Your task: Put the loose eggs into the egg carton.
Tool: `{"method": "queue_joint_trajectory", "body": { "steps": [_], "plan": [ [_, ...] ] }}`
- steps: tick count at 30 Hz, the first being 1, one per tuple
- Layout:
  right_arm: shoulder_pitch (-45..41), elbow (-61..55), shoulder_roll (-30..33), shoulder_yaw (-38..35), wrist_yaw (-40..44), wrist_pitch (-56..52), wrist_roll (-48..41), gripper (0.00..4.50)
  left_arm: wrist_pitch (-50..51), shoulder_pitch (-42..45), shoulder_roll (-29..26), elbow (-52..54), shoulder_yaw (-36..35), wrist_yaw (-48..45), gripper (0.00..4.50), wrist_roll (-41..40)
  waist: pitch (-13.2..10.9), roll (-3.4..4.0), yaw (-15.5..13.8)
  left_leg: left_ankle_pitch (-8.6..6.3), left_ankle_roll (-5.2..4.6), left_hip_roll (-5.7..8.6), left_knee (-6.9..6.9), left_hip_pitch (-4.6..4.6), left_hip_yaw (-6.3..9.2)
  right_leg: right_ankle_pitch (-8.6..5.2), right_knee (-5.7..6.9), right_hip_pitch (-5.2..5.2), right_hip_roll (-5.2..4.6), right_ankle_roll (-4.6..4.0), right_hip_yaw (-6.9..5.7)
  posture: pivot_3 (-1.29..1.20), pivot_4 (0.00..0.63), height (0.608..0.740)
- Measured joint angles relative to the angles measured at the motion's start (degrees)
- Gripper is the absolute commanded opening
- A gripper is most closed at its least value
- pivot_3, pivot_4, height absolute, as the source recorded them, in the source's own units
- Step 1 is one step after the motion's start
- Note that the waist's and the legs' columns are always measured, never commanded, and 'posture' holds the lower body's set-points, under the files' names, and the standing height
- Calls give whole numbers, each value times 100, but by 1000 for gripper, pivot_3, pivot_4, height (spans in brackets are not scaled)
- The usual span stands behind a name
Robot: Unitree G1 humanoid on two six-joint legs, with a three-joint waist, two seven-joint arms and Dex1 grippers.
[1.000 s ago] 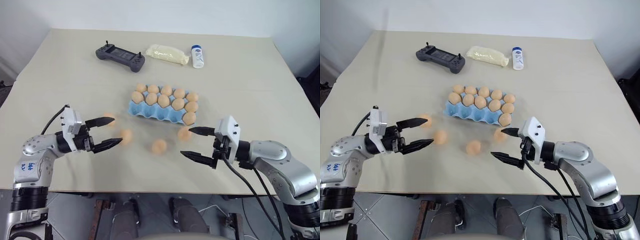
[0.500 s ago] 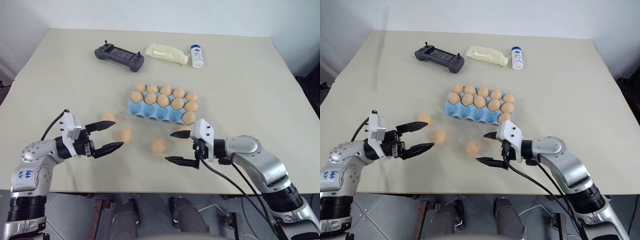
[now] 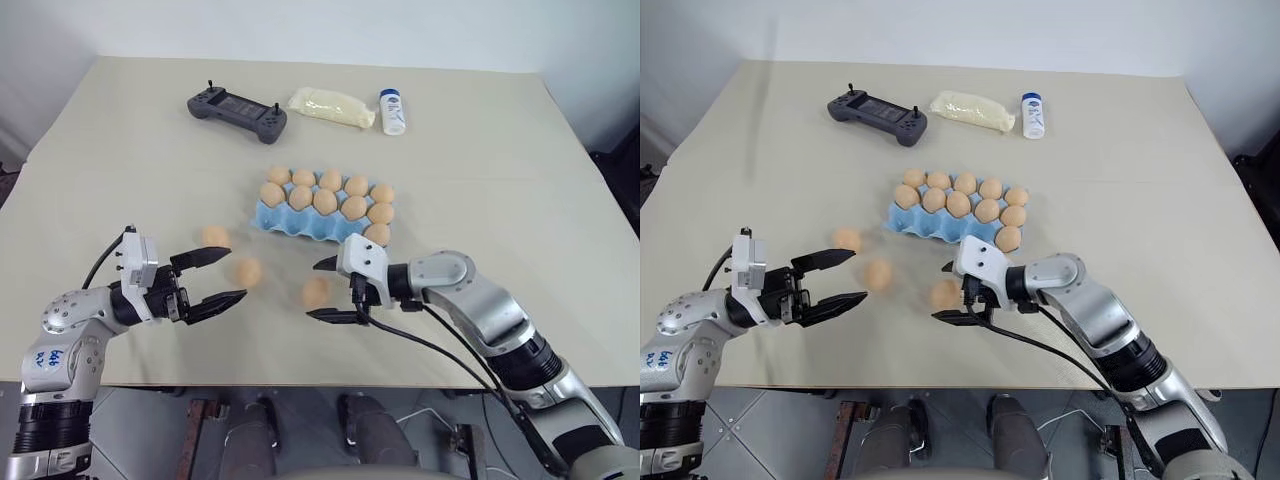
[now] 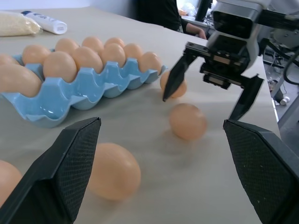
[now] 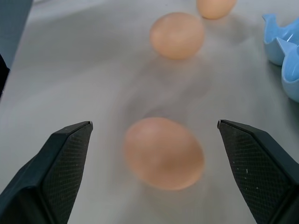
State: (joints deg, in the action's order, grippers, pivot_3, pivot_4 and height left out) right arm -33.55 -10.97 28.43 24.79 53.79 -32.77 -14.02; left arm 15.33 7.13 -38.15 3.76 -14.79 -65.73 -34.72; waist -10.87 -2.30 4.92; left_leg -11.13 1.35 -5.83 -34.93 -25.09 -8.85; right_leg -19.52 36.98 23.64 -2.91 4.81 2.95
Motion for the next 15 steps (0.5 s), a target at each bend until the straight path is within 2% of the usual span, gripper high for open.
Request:
{"method": "queue_joint_trajectory", "body": {
  "steps": [6, 9, 13, 15],
  "plan": [
    [-236, 118, -105, 256, 39, -231, 238, 4500, -92, -44, 0, 1, 0, 17, 4472, 13, 0, 0, -2, -4, -5, 2, 3, 1, -11, 3, 4, 5, -69, -5, -119, 0, 150, 740],
    [-291, 214, -144, 365, 52, -336, 336, 3895, -114, -47, 0, 0, 0, 59, 4500, 14, 0, 0, -6, -6, -8, 2, 2, 0, -13, 6, 3, 6, -74, 0, -127, 0, 150, 740],
    [-374, 271, -232, 411, 45, -411, 444, 2563, -157, -45, 0, 0, 0, 109, 4500, 16, 0, 1, -3, -7, -8, 2, 3, 0, -18, 12, 3, 7, -74, 12, -130, 0, 150, 740],
    [-401, 281, -243, 410, 44, -430, 472, 2273, -163, -40, 1, 0, 0, 128, 4500, 16, 0, 1, -2, -8, -6, 2, 3, 0, -18, 23, 3, 8, -74, 32, -132, 0, 150, 740]
  ]
}}
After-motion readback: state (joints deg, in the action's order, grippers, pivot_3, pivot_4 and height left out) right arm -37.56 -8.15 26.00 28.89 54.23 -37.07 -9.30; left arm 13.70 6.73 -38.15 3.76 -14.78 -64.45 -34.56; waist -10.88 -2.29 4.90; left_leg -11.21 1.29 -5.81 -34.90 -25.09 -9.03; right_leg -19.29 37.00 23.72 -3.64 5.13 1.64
